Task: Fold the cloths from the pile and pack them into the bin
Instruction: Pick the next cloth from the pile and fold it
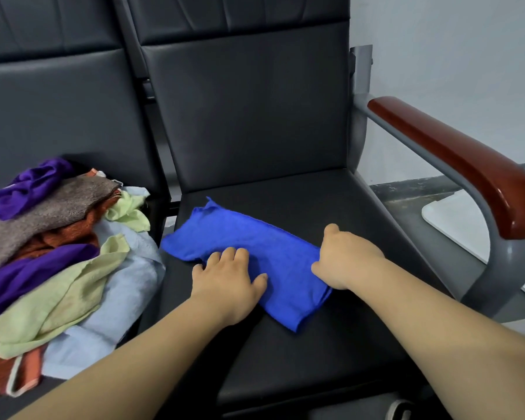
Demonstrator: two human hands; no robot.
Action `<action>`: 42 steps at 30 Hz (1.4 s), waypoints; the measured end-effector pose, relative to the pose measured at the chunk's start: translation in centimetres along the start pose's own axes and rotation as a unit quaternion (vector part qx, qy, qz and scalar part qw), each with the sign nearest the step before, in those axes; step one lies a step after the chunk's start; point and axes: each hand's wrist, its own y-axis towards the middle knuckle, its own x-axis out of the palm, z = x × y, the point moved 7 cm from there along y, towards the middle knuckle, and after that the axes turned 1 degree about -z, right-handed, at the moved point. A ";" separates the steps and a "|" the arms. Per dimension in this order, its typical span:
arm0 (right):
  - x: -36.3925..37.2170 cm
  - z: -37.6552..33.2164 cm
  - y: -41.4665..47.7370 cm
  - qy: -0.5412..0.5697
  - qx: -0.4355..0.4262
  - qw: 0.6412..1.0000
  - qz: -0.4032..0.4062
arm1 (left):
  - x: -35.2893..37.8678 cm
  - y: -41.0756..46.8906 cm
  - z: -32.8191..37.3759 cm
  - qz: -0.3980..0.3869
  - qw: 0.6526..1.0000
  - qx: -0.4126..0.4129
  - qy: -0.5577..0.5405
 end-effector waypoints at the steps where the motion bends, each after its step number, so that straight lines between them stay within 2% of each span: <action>1: 0.2 -0.1 -0.1 0.001 0.000 1.000 -0.005 | 0.3 0.3 -0.3 -0.006 1.000 0.008 -0.008; 5: 1.8 -1.2 -0.6 -0.034 -0.053 0.996 -0.056 | 0.8 1.7 -1.9 -0.058 0.997 0.013 -0.047; 9: 2.9 -2.7 -1.4 -0.042 -0.104 0.991 -0.076 | -0.5 1.4 -2.8 -0.041 0.999 -0.021 -0.025; 10: 2.9 -2.8 -1.5 -0.042 -0.109 0.991 -0.072 | -0.7 1.0 -2.8 -0.030 0.998 -0.031 -0.037; 12: 2.4 -3.1 -1.7 -0.039 -0.124 0.990 -0.050 | -0.8 -0.1 -2.7 -0.019 0.991 -0.036 -0.129; 16: 1.6 -4.0 -2.0 0.023 -0.184 0.983 -0.006 | -0.6 -3.1 -1.2 -0.060 0.926 0.007 -0.372; 19: 2.7 -4.3 -2.3 0.063 -0.211 0.974 -0.061 | 0.0 -5.5 -0.7 -0.139 0.833 -0.020 -0.534; 21: 3.4 -4.1 -2.6 0.098 -0.207 0.967 -0.113 | -0.1 -6.6 -0.7 -0.157 0.807 0.002 -0.569; 23: 3.6 -3.9 -2.9 0.119 -0.212 0.958 -0.151 | -0.8 -7.2 -1.1 -0.138 0.815 0.029 -0.562; 27: 4.2 -3.8 -3.5 0.088 -0.215 0.961 -0.152 | -2.1 -7.5 -2.1 -0.043 0.892 0.010 -0.449; 31: 3.2 -4.4 -3.6 0.057 -0.209 0.976 -0.037 | -3.4 -7.3 -3.2 0.008 0.897 -0.005 -0.442; 33: 2.3 -4.1 -3.5 0.115 -0.185 0.976 -0.013 | -4.2 -7.1 -4.3 0.003 0.898 -0.026 -0.439; 35: 1.9 -3.8 -3.3 0.265 -0.150 0.950 -0.065 | -4.8 -7.2 -5.6 -0.024 0.880 -0.065 -0.471; 37: 2.2 -4.1 -3.9 0.403 -0.128 0.891 -0.168 | -4.9 -7.5 -6.7 -0.066 0.842 -0.106 -0.526; 39: 2.4 -4.6 -4.6 0.473 -0.120 0.837 -0.247 | -4.9 -7.8 -7.3 -0.098 0.808 -0.131 -0.566; 42: 1.8 -5.2 -4.7 0.531 -0.117 0.794 -0.274 | -4.9 -7.7 -7.8 -0.115 0.786 -0.144 -0.590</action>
